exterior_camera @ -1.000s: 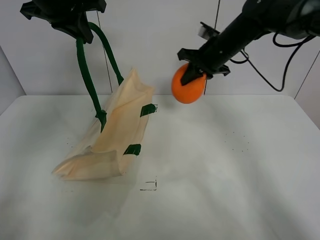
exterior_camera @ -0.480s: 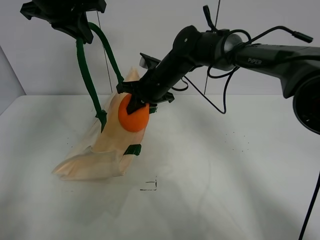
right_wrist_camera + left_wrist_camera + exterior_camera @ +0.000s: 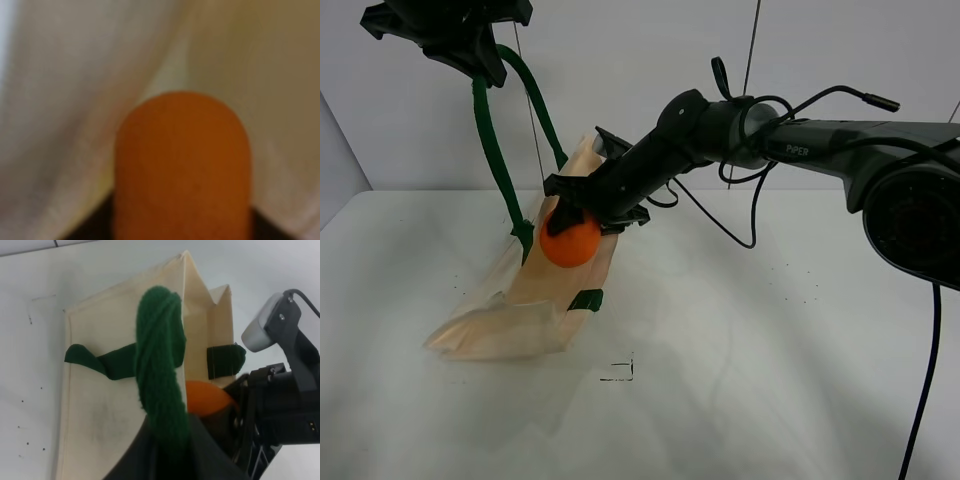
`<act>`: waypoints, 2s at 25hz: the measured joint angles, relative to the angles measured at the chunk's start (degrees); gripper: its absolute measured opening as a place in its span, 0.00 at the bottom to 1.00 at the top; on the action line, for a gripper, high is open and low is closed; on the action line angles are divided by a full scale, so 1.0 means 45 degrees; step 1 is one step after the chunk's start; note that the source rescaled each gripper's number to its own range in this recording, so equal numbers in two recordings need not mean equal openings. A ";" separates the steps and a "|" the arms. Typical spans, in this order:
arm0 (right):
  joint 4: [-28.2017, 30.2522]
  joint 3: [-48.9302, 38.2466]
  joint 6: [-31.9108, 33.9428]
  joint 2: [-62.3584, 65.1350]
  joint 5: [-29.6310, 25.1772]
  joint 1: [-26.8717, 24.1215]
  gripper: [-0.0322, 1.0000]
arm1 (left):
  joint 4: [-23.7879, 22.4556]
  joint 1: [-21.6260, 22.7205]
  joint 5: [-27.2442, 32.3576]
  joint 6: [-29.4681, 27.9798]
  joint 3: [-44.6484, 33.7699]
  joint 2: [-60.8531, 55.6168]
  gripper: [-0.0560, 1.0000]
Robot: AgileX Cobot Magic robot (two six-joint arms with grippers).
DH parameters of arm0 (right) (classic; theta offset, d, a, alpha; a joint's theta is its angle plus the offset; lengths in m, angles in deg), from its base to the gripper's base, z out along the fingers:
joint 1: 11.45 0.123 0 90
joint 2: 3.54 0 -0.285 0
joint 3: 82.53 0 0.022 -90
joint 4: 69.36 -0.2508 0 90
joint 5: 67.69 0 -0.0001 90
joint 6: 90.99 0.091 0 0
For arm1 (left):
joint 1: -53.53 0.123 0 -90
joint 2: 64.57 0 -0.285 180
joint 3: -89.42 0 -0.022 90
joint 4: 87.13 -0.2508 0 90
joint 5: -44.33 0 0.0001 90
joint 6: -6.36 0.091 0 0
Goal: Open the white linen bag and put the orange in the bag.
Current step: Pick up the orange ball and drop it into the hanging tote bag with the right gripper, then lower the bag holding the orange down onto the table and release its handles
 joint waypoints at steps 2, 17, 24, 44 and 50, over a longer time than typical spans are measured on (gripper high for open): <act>-0.0162 0.0000 -0.0187 0.0000 0.0247 0.0000 0.81 | 0.0000 0.0000 0.0000 0.0000 0.0000 0.0000 0.05; 0.4971 0.0117 0.2434 0.0897 -0.1503 0.0000 1.00 | 0.0012 0.0000 0.0000 0.0000 0.0000 0.0000 0.05; 0.9637 0.0947 0.3980 0.1043 -0.4151 -0.0583 1.00 | 0.0012 0.0000 0.0000 0.0000 0.0000 0.0000 0.05; 1.0352 0.0973 0.3638 0.1097 -0.5119 -0.6323 1.00 | 0.0195 0.0000 0.0000 0.0000 0.0000 0.0000 0.05; 1.0294 0.0581 0.3400 0.2199 -0.5097 -0.6287 1.00 | 0.0195 0.0000 0.0000 0.0000 0.0000 0.0000 0.05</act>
